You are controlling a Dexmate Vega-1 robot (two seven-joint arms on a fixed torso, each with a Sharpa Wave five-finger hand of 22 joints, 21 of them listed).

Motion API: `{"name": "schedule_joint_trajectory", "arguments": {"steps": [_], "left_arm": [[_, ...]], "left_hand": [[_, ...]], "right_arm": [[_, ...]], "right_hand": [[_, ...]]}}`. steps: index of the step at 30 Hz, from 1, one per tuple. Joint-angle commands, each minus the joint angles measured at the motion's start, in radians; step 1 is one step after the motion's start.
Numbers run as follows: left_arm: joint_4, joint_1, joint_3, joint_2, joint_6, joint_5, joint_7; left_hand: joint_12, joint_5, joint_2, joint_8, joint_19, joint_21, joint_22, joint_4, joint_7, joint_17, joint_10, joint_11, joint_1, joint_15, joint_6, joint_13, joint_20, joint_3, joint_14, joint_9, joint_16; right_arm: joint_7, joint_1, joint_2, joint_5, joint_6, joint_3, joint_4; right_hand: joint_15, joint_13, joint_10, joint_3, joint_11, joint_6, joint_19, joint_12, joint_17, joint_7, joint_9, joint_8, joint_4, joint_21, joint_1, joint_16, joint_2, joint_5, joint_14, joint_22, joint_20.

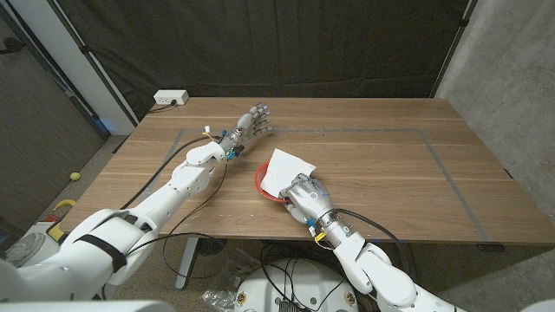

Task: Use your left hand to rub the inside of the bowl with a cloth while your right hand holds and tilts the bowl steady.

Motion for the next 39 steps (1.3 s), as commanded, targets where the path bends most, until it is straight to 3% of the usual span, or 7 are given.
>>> {"name": "schedule_joint_trajectory", "arguments": {"steps": [1,6,11,16,19,27,39], "left_arm": [[0.018,-0.022,0.013,-0.006,-0.006,0.016,-0.018],[0.019,-0.043,0.031,0.004,-0.011,0.042,-0.041],[0.003,-0.067,0.055,0.028,-0.017,0.086,-0.057],[-0.061,-0.088,0.083,0.077,0.005,0.147,-0.06],[-0.109,-0.098,0.099,0.111,0.017,0.187,-0.058],[-0.182,-0.125,0.124,0.167,0.037,0.243,-0.092],[-0.159,-0.25,0.203,0.213,0.018,0.328,-0.318]], "left_hand": [[-0.004,0.004,0.018,-0.005,0.003,-0.002,0.002,-0.002,-0.007,0.004,-0.002,-0.002,0.002,-0.01,-0.007,0.003,-0.001,-0.002,0.005,0.003,-0.002],[-0.006,0.009,0.013,-0.002,-0.002,-0.009,-0.001,-0.034,-0.013,0.0,-0.002,-0.008,0.044,-0.01,-0.008,0.003,-0.009,0.013,0.001,0.002,-0.007],[-0.003,0.008,0.0,0.005,-0.003,-0.022,-0.003,-0.1,-0.01,-0.003,0.009,-0.011,0.139,-0.006,-0.002,0.003,-0.01,0.043,0.01,0.002,-0.005],[0.01,-0.009,-0.033,0.024,0.017,-0.026,0.0,-0.167,0.008,0.002,0.059,-0.018,0.23,-0.012,0.053,0.004,-0.008,0.056,0.086,0.003,0.014],[0.032,-0.026,-0.066,0.043,0.056,-0.015,0.005,-0.192,0.033,0.01,0.15,-0.008,0.259,-0.026,0.124,0.007,-0.01,0.044,0.179,0.005,0.038],[0.063,-0.047,-0.144,0.068,0.173,0.026,0.011,-0.207,0.062,0.027,0.308,0.005,0.257,-0.057,0.245,0.014,-0.012,-0.01,0.343,0.008,0.083],[0.079,-0.055,-0.17,0.092,0.219,0.044,0.014,-0.204,0.105,0.042,0.402,0.032,0.249,-0.046,0.34,0.019,0.003,-0.039,0.414,0.012,0.104]], "right_arm": [[-0.135,0.062,-0.016,-0.005,0.06,-0.013,0.047],[-0.119,0.105,-0.039,-0.02,0.109,-0.021,0.043],[-0.084,0.149,-0.052,-0.036,0.153,-0.026,0.044],[-0.037,0.185,-0.058,-0.031,0.194,-0.026,0.042],[0.007,0.2,-0.061,-0.025,0.21,-0.025,0.038],[0.063,0.204,-0.061,-0.058,0.191,-0.022,0.034],[0.085,0.198,-0.055,-0.086,0.15,-0.018,0.055]], "right_hand": [[-0.156,-0.001,0.019,-0.001,0.001,0.079,0.006,0.005,0.01,-0.05,0.002,-0.006,-0.007,0.023,0.037,0.003,0.028,-0.006,0.021,0.007,-0.118],[-0.155,-0.003,0.022,-0.002,0.0,0.085,0.005,-0.001,0.011,-0.05,0.002,-0.01,-0.007,0.037,0.041,-0.003,0.025,-0.008,0.025,0.009,-0.117],[-0.156,-0.006,0.025,-0.003,0.001,0.086,0.001,-0.007,0.009,-0.05,0.001,-0.016,-0.006,0.05,0.042,-0.011,0.024,-0.01,0.028,0.011,-0.115],[-0.156,-0.007,0.027,-0.003,0.002,0.087,-0.001,-0.011,0.009,-0.05,0.001,-0.02,-0.004,0.059,0.042,-0.017,0.023,-0.011,0.03,0.012,-0.115],[-0.156,-0.008,0.028,-0.004,0.001,0.089,-0.003,-0.014,0.009,-0.05,0.001,-0.021,-0.004,0.064,0.042,-0.019,0.023,-0.012,0.032,0.012,-0.116],[-0.156,-0.011,0.033,-0.005,0.0,0.092,-0.015,-0.025,0.012,-0.05,0.001,-0.03,-0.001,0.083,0.04,-0.031,0.021,-0.015,0.038,0.012,-0.12],[-0.156,-0.012,0.041,-0.006,-0.001,0.099,-0.03,-0.038,0.016,-0.05,0.002,-0.041,0.001,0.109,0.04,-0.047,0.02,-0.018,0.044,0.01,-0.122]]}}
